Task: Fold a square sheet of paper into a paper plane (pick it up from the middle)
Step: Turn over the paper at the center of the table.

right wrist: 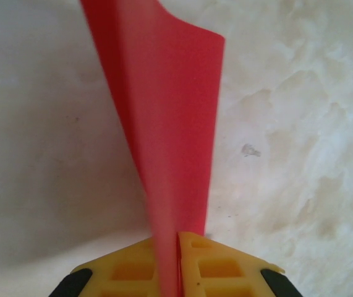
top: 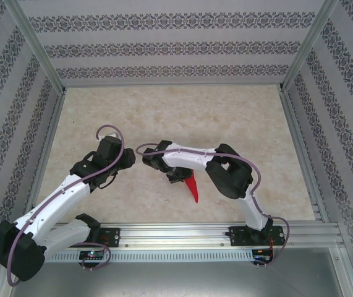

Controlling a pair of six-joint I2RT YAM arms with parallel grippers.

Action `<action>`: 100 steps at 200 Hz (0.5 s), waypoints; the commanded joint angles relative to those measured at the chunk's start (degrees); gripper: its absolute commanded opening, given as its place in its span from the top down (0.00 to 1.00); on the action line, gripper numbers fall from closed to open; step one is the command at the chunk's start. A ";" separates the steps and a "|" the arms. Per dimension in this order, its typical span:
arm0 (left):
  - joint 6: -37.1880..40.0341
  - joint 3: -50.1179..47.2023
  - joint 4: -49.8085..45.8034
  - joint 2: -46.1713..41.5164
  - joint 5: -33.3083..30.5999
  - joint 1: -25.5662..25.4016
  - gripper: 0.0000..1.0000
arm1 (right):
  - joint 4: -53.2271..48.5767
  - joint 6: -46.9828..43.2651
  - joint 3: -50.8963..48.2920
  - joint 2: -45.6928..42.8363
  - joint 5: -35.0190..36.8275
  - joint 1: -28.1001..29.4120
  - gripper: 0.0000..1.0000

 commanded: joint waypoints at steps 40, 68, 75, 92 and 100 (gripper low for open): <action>-0.08 -1.71 -2.60 -0.96 5.69 -0.21 0.49 | -1.17 4.47 0.54 -1.01 -4.60 0.91 0.87; -0.91 -2.81 -2.68 -1.88 6.28 -0.26 0.49 | -1.86 4.59 1.22 -1.48 -5.25 0.99 0.87; -1.02 -2.97 -2.66 -1.93 6.40 -0.18 0.49 | -1.94 4.59 1.46 -1.65 -5.24 1.08 0.87; -0.92 -2.81 -2.65 -1.82 7.16 -0.21 0.49 | -2.16 4.55 2.10 -1.62 -5.76 1.24 0.87; -0.68 -2.70 -2.57 -1.73 7.39 -0.24 0.49 | -2.30 4.34 2.48 -1.51 -5.76 1.34 0.87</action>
